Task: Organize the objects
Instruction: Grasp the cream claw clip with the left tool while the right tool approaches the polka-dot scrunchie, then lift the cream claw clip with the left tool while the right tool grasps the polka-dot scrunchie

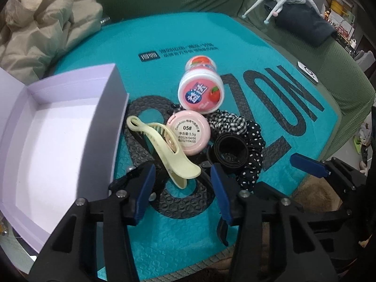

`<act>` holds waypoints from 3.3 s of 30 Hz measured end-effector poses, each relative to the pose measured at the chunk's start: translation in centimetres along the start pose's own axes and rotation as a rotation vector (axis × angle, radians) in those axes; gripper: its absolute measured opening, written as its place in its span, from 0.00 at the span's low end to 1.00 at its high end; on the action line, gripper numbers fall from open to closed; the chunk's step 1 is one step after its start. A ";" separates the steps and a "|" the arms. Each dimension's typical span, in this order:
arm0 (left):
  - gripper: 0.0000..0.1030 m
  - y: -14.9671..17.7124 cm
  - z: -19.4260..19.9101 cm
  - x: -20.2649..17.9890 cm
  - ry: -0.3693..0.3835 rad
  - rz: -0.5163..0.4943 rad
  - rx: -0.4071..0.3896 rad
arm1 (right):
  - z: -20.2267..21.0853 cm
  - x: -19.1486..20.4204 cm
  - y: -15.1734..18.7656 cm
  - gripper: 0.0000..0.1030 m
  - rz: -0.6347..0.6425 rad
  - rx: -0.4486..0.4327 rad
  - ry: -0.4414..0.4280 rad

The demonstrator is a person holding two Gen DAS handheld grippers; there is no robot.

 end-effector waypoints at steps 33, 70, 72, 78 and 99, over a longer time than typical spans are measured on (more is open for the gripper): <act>0.29 -0.4 -1.6 0.2 0.092 0.010 0.015 | -1.1 -1.7 0.2 0.19 0.001 0.019 0.001; 0.46 -2.5 -3.4 1.3 0.032 0.090 0.011 | -2.5 -2.2 -2.1 0.47 0.020 -0.033 0.066; 0.47 -2.5 -3.6 1.2 0.053 0.078 0.016 | -2.9 -2.2 -2.0 0.47 0.024 -0.025 0.062; 0.46 -2.4 -3.9 1.3 0.090 0.092 0.016 | -2.9 -2.6 -1.8 0.30 0.020 -0.037 0.065; 0.22 -2.7 -3.1 0.4 0.106 0.069 0.033 | -0.9 -5.0 -0.5 0.17 -0.038 -0.065 0.026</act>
Point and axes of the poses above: each gripper's, at about its wrist camera, not at the fingertips, and z roughly against the way its jaws point, x to its left, y to its underside, the point moved 1 cm from there along -z, roughly the way its jaws point, and after that the axes turned 3 degrees about x, right-handed, at the moved point
